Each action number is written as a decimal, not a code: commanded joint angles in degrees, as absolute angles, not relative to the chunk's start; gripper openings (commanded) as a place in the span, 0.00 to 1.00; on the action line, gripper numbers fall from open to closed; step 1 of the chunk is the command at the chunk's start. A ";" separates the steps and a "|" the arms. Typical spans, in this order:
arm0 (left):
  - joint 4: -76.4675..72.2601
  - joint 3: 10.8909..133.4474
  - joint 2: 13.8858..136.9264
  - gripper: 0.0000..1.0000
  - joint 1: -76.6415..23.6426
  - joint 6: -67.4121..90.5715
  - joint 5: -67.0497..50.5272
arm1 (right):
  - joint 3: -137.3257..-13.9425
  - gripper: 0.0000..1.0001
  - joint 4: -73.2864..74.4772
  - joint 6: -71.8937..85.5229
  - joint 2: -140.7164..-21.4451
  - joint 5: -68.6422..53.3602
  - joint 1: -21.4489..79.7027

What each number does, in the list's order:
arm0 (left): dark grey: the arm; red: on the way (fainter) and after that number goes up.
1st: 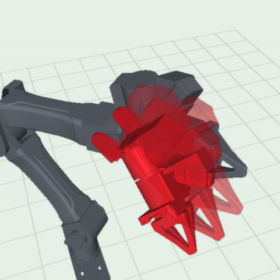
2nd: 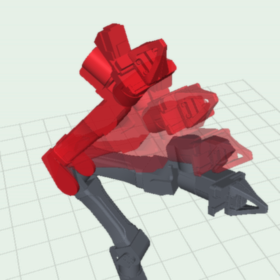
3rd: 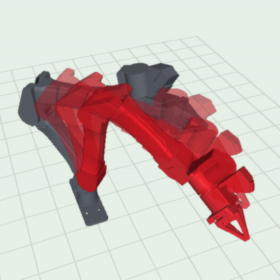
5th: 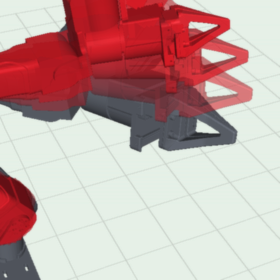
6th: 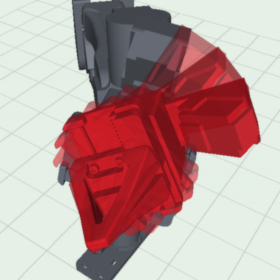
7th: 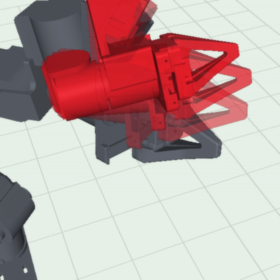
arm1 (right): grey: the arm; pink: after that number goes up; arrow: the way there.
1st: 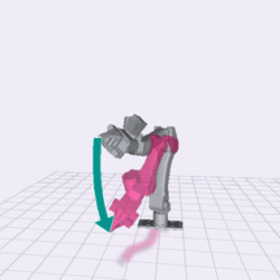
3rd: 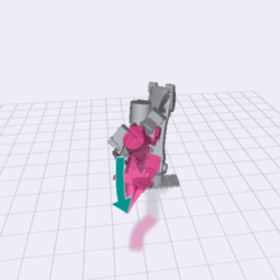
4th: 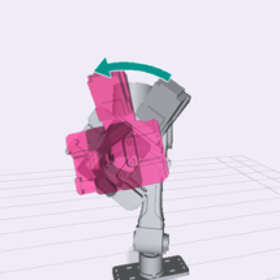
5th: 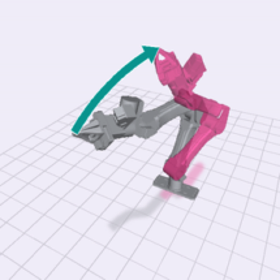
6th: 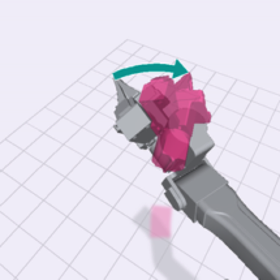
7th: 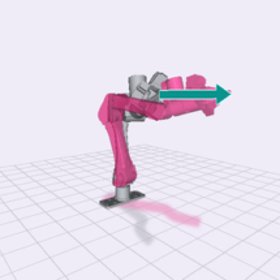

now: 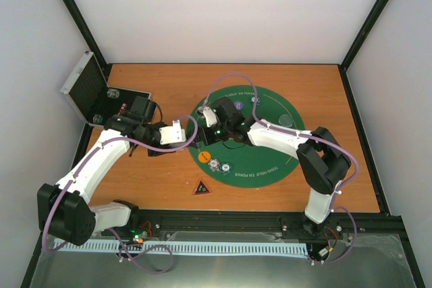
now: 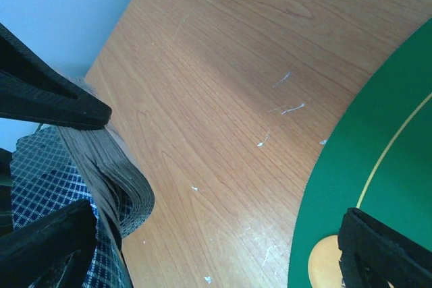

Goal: Distribute texas hold em gaming equipment

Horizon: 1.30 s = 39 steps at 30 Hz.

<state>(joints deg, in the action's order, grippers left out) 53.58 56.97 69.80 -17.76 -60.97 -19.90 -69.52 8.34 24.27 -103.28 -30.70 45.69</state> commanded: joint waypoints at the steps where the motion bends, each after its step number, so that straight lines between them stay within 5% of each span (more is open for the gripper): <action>1: 52.21 57.18 69.08 0.47 -18.19 -60.37 -20.55 | -68.82 0.96 10.06 23.01 -100.45 -29.58 45.44; 6: 51.95 56.78 69.33 0.47 -18.19 -60.23 -20.50 | -70.59 0.95 7.33 23.89 -100.89 -38.52 45.44; 11: 51.86 56.19 69.27 0.47 -18.19 -60.19 -20.05 | -72.24 0.81 10.91 22.36 -99.61 -35.59 45.37; 20: 51.55 55.99 69.26 0.47 -18.19 -60.29 -20.29 | -71.46 0.37 12.42 22.02 -98.42 -33.38 45.18; 32: 50.80 55.32 69.67 0.47 -18.19 -60.25 -20.13 | -71.68 0.05 14.40 20.65 -97.44 -33.63 45.18; 39: 50.80 55.03 69.74 0.47 -18.19 -60.14 -19.79 | -72.47 0.03 17.18 18.84 -96.47 -31.85 45.18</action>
<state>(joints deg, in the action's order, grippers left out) 51.79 55.00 69.80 -17.76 -60.51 -19.68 -70.98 15.05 20.49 -98.61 -33.19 45.36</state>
